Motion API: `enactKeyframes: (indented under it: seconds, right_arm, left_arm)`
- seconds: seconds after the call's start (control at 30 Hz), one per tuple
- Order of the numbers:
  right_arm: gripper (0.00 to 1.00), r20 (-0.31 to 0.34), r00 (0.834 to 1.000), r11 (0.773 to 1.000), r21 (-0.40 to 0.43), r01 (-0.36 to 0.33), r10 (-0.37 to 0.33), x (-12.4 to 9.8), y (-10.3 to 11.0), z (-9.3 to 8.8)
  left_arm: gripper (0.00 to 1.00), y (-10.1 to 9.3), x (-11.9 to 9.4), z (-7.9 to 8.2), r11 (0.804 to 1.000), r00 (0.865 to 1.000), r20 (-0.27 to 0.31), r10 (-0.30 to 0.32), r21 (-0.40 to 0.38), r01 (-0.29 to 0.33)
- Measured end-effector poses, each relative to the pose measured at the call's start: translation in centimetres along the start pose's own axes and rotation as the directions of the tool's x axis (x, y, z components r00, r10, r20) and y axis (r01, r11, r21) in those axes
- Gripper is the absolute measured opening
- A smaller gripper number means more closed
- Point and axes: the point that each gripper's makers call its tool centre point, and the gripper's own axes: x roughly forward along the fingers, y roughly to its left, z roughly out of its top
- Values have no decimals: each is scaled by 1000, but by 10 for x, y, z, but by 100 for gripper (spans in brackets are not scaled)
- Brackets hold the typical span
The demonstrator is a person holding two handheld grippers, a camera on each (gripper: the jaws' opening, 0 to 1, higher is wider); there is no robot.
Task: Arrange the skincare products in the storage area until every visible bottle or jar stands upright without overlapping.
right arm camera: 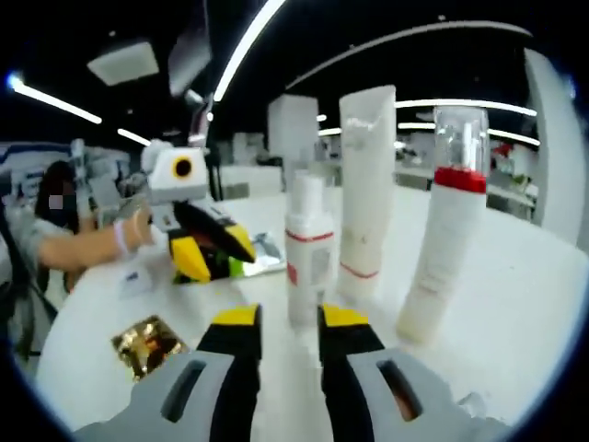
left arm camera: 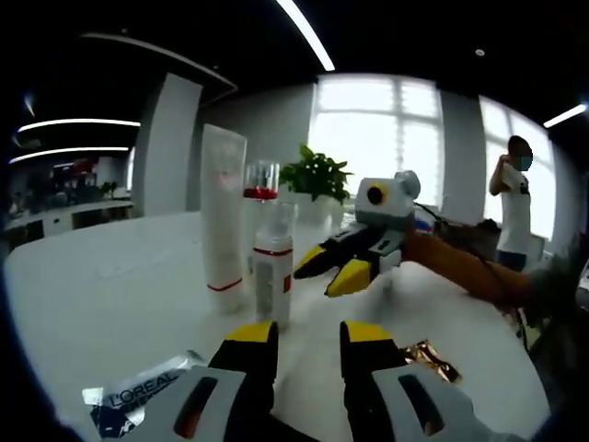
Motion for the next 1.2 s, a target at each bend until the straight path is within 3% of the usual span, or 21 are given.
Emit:
enactKeyframes:
  seconds: [0.1,0.2,0.33,0.4,0.43,0.47,0.53,0.73,0.9,0.97,1.1,1.2]
  right_arm:
    - [40,110,994,1000,5,-20,19,-13,1,21]
    - [51,192,981,1000,-21,8,-3,-22,-4,36]
    - [53,222,971,995,-43,96,-84,-30,-21,43]
    - [64,186,973,987,-54,149,-137,-36,-32,39]
    - [69,139,974,980,-61,191,-182,-40,-41,32]
    - [75,44,971,968,-83,238,-235,-46,-50,18]
    - [78,14,963,954,-138,268,-268,-54,-56,13]
    - [67,-25,930,924,-121,362,-367,-91,-70,2]
    - [60,-126,886,895,-100,436,-446,-118,-82,-25]
    - [57,-148,871,884,-95,458,-467,-120,-89,-30]
    - [55,-246,863,897,-131,423,-442,-110,-80,-49]
    - [56,-332,835,898,-194,396,-440,-104,-80,-63]
  left_arm:
    - [29,0,0,2,1000,1000,12,2,-5,-1]
    - [39,4,0,4,1000,1000,26,17,-14,-17]
    - [50,13,-2,8,998,997,46,66,-12,-66]
    - [53,17,-4,9,996,994,54,90,-12,-90]
    - [56,19,-5,10,995,993,57,102,-10,-102]
    - [60,21,-6,10,993,991,61,118,-6,-118]
    - [67,26,-7,10,989,987,64,147,0,-147]
    - [70,33,-10,10,983,981,72,183,-9,-182]
    - [70,34,-9,9,982,979,76,187,-17,-187]
    - [70,36,-9,8,981,979,71,193,-15,-193]
    - [70,38,-10,9,980,977,75,200,-18,-199]
    - [70,39,-11,11,980,976,83,199,-26,-197]
